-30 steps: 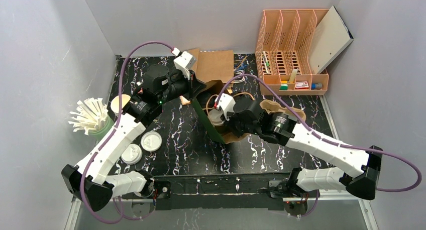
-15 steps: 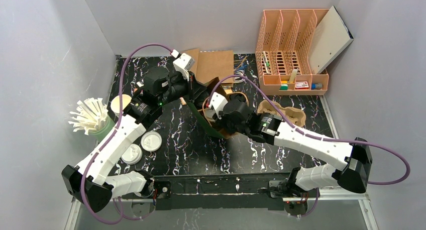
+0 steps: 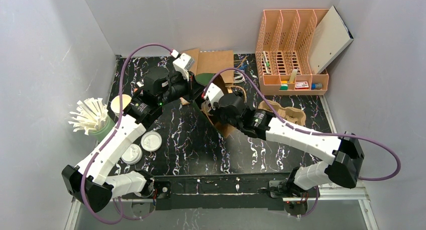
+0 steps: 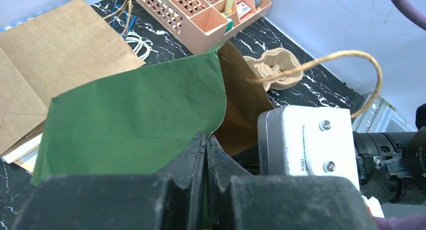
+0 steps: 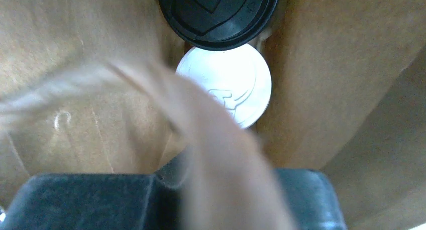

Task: Pack the takeout coffee
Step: Place the coffee cup on the cup tray.

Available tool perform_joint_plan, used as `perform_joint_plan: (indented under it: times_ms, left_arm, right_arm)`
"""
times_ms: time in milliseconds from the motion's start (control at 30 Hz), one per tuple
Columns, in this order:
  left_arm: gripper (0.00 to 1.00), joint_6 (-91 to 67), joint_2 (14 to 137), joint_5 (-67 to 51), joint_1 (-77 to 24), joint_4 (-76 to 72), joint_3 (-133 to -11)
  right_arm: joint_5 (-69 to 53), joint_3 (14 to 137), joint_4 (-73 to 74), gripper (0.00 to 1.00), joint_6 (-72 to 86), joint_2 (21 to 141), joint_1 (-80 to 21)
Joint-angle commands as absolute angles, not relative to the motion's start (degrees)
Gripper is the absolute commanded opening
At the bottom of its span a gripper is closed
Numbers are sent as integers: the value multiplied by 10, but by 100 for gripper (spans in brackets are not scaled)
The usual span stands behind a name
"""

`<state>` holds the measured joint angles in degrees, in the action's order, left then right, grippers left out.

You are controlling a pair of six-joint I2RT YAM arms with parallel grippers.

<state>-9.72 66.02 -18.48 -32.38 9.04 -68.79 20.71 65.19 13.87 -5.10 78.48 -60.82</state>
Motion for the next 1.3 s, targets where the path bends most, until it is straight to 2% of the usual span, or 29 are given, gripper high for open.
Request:
perform_joint_plan:
  times_ms: [0,500,833,1267]
  left_arm:
    - [0,-103,656,-208,-326,90,-691]
    - [0,-150,648,-108,-322,134,-685]
    - [0,-147,605,-120,-318,106,-639]
    - [0,-168,574,-82,-316,106,-600]
  right_arm:
    - [210,674,80,1,-65,781,-597]
    - [142,652,105,1,-53,712,-570]
    - [63,717,85,1,-41,795,-496]
    - [-40,706,29,1,-137,844,-492]
